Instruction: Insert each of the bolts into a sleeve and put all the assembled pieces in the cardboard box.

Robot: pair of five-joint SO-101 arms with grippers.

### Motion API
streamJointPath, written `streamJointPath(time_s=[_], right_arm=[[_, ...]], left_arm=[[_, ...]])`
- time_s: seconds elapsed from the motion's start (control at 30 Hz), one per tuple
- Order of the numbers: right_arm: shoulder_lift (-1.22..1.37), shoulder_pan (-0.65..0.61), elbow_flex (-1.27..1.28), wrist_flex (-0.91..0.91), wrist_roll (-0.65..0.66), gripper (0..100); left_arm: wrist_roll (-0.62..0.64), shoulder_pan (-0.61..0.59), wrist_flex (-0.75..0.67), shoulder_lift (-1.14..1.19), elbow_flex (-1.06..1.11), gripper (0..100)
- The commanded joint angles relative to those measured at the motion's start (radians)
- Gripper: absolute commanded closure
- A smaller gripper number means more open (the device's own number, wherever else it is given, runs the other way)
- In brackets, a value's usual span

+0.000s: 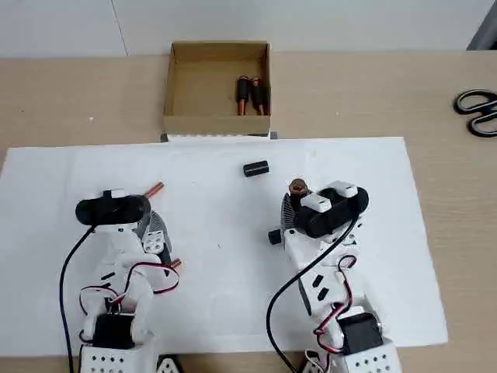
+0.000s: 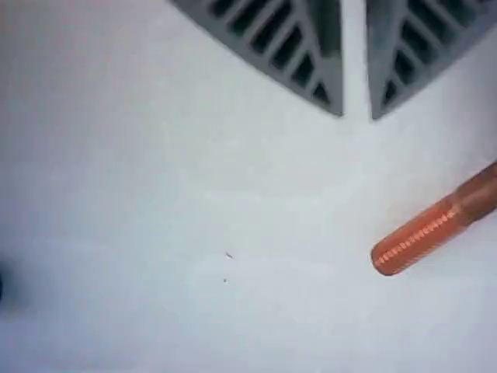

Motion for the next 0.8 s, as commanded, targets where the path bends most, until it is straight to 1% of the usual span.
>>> streamJointPath(time_s=[0.0, 0.1, 0.27, 0.4, 0.53, 0.63, 0.77], right_arm=[[-0.002, 0.010, -0.114, 0.064, -0.035, 99.7], [-0.002, 0.008, -0.157, 0.105, -0.051, 99.7], [-0.002, 0.007, -0.167, 0.105, -0.046, 99.7], [0.038, 0.004, -0.235, 0.114, -0.049, 99.7], [0.220, 0.008, -0.371, 0.120, -0.069, 99.7], [0.415, 0.008, -0.523, 0.122, -0.118, 99.7], [0.661, 0.008, -0.710, 0.114, -0.127, 99.7]], left_arm=[[0.005, 0.000, 0.000, -0.008, -0.004, 99], [0.005, 0.000, 0.000, -0.008, -0.004, 99], [0.005, 0.000, 0.000, -0.008, -0.004, 99], [0.005, 0.000, 0.000, -0.008, -0.004, 99], [0.005, 0.000, 0.000, -0.008, -0.004, 99], [0.005, 0.000, 0.000, -0.008, -0.004, 99], [0.005, 0.000, 0.000, -0.008, -0.004, 99]])
